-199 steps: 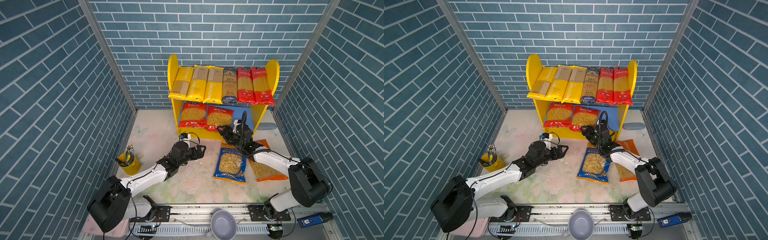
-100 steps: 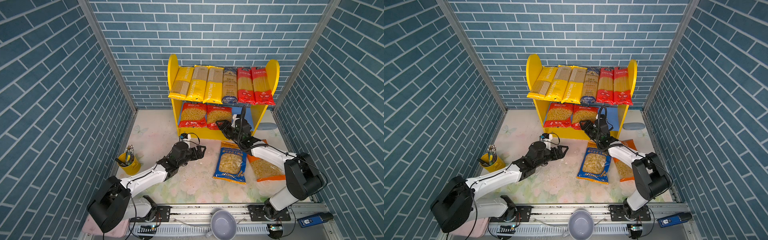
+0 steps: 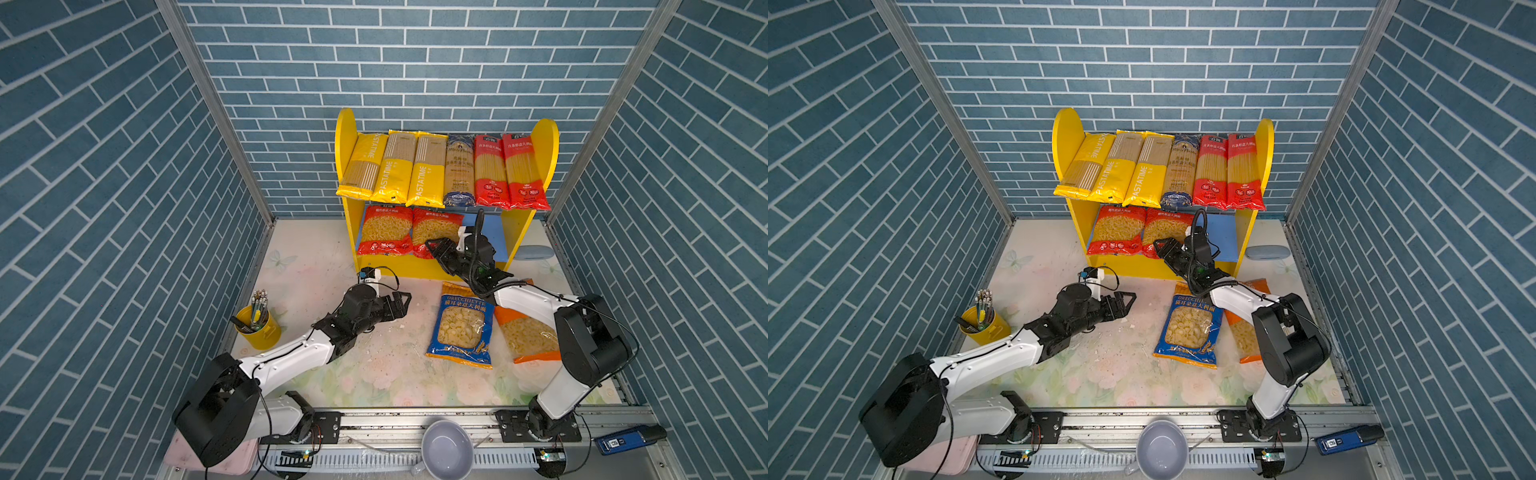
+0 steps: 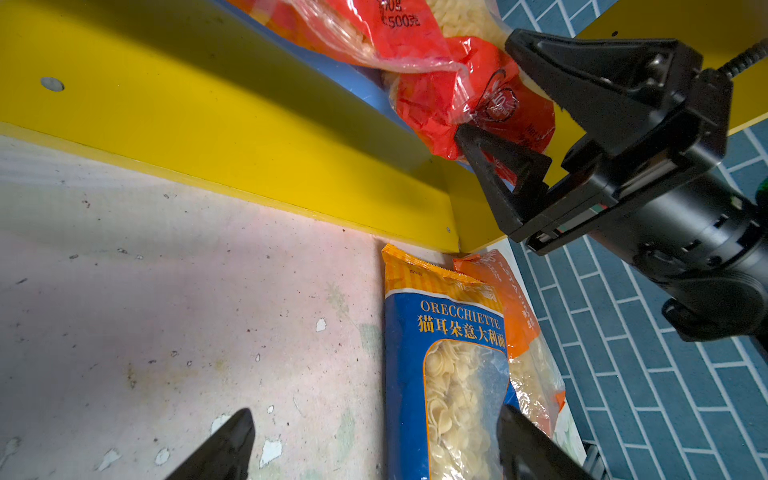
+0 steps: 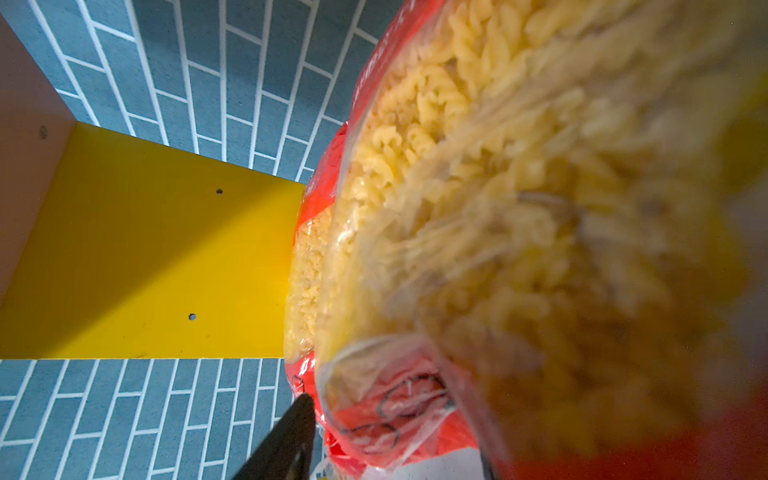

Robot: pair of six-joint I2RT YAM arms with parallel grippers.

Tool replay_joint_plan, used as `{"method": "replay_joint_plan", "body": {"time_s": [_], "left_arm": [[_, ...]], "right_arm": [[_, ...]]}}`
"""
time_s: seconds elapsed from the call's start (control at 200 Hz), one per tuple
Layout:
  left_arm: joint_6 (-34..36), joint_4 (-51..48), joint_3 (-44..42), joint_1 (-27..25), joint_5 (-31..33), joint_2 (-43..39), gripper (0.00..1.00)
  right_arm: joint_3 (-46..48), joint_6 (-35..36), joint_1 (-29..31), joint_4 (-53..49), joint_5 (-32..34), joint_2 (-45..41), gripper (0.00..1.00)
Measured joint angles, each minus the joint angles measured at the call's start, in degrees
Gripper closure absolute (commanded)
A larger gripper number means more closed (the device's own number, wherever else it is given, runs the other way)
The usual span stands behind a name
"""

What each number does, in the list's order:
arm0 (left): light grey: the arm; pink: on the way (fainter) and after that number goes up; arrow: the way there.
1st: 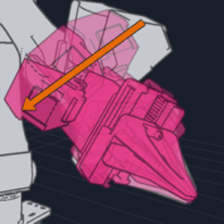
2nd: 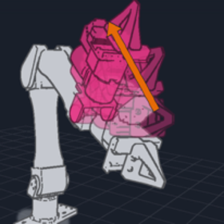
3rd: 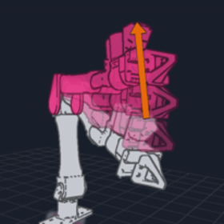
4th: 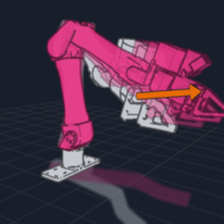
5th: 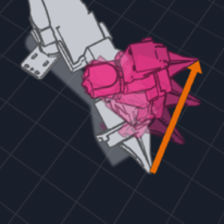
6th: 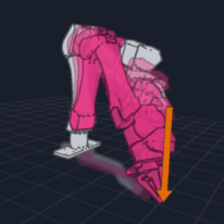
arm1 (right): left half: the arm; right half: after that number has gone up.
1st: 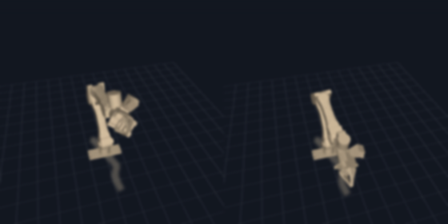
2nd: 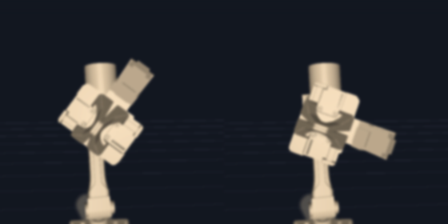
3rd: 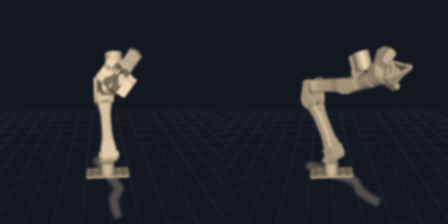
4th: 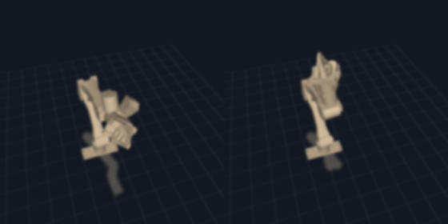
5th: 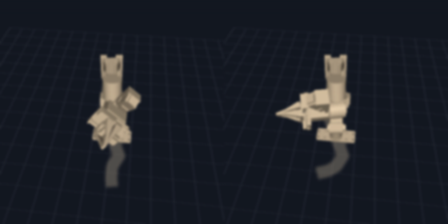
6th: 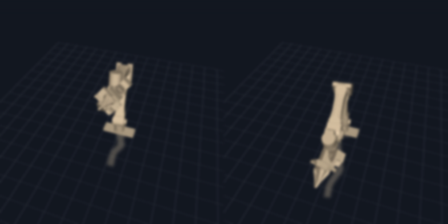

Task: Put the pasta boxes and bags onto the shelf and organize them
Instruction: 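Release the bag with the right gripper and move both grippers to the orecchiette bag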

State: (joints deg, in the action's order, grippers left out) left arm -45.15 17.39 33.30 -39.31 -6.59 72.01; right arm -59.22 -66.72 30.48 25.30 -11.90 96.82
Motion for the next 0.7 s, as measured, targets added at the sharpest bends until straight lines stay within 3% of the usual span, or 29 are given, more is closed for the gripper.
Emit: {"method": "replay_joint_plan", "body": {"time_s": [0.24,0.48,0.7], "left_arm": [[0.9,0.0,0.0,0.0,-0.1,0.0,0.08],[3.3,0.1,0.2,-0.5,-0.3,1.0,0.08],[9.7,-0.9,3.8,-6.1,0.6,4.5,0.08]], "right_arm": [[0.6,1.2,-0.1,-1.8,-2.4,-2.1,0.35],[9.0,4.2,-0.1,-6.3,-3.1,-12.7,0.35],[14.8,6.8,0.4,-16.5,-1.3,-22.1,0.38]]}}
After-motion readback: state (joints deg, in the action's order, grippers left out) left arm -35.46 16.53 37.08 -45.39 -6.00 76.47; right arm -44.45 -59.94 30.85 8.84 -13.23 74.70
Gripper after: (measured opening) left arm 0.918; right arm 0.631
